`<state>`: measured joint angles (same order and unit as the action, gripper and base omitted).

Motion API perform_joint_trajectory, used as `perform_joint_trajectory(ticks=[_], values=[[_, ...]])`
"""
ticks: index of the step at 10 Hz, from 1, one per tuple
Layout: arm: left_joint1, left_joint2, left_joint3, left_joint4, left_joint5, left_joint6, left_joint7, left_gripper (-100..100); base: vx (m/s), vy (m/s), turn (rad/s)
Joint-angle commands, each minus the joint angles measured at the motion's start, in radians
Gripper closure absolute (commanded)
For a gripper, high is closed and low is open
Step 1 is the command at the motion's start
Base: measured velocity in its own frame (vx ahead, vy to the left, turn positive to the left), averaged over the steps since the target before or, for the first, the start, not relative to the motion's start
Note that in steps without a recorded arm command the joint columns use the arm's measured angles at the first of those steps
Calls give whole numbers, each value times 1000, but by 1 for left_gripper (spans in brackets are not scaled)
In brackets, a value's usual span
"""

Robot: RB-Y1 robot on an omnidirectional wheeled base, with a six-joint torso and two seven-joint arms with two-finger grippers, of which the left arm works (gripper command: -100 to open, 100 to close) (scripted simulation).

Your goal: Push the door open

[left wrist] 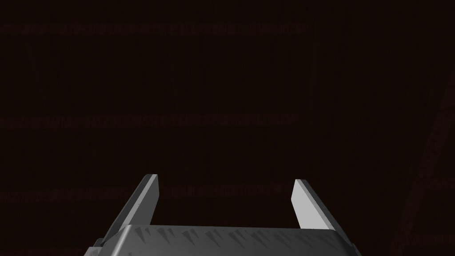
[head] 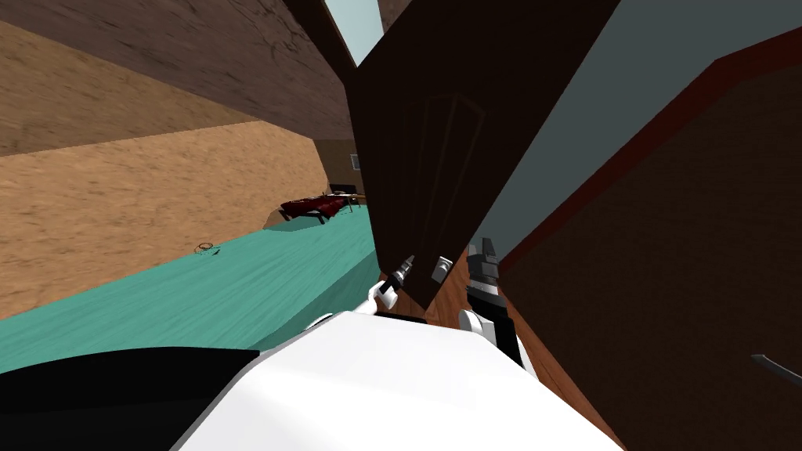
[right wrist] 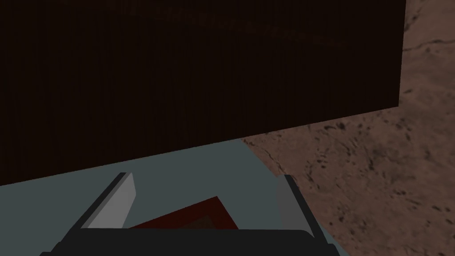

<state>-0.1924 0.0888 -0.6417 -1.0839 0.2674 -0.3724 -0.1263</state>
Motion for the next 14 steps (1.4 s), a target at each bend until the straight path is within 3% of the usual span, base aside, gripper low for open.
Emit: perform_joint_trajectory(ticks=[1, 6, 10, 14], values=[[-31, -2, -19, 30, -12, -8, 37, -100, -41, 28, 191], [-112, -21, -70, 107, -47, -23, 130, -100, -55, 10, 171], [-179, -52, -112, 170, -76, -36, 206, -100, -120, -14, 160], [-224, -84, -140, 213, -96, -45, 257, -100, -196, -37, 117]])
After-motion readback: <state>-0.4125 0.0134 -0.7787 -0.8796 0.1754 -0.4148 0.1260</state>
